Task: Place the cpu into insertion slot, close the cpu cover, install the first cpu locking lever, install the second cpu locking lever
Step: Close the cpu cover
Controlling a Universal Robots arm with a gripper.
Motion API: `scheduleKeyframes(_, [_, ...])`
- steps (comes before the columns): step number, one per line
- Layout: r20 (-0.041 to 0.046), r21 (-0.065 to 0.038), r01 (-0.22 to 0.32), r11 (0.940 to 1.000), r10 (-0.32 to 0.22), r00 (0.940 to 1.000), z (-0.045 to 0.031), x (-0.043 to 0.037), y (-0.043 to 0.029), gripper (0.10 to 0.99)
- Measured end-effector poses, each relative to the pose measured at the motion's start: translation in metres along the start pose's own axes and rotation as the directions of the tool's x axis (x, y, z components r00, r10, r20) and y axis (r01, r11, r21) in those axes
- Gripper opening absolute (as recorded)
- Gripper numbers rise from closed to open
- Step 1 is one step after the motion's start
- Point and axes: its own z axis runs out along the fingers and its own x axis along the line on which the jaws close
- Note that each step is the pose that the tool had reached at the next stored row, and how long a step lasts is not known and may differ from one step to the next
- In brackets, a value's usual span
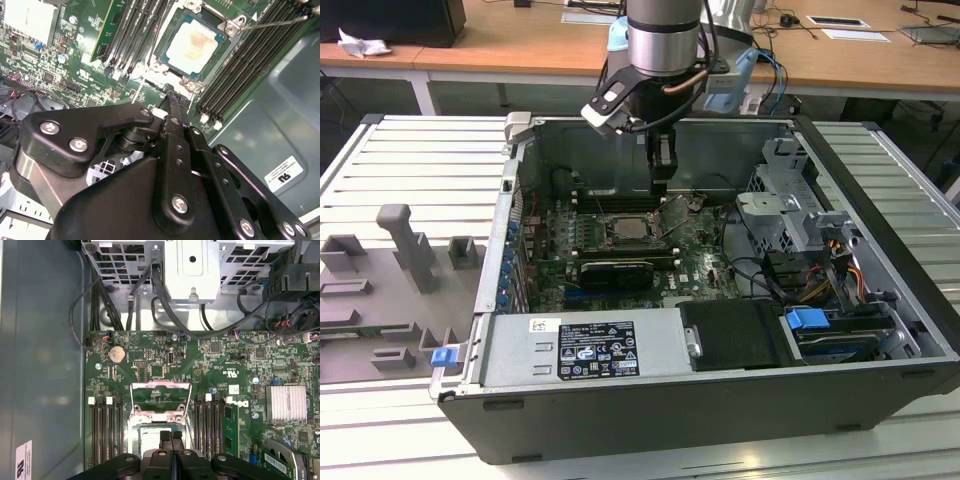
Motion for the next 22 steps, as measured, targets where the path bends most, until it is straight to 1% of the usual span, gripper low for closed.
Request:
scheduleKeyframes(8, [0.0003,0.0,0.0,1.0,0.0,1.0,0.0005,0.0001,0.0067,0.106])
scheduleKeyframes(10, [0.0003,0.0,0.0,1.0,0.0,1.0,0.0007,0.0001,0.0092,0.106])
scheduleKeyframes(17, [0.0002,0.0,0.0,1.0,0.0,1.0,0.001,0.0002,0.0126,0.106])
scheduleKeyframes(22, [0.0003,0.001,0.0,1.0,0.0,1.0,0.0013,0.0003,0.0176,0.106])
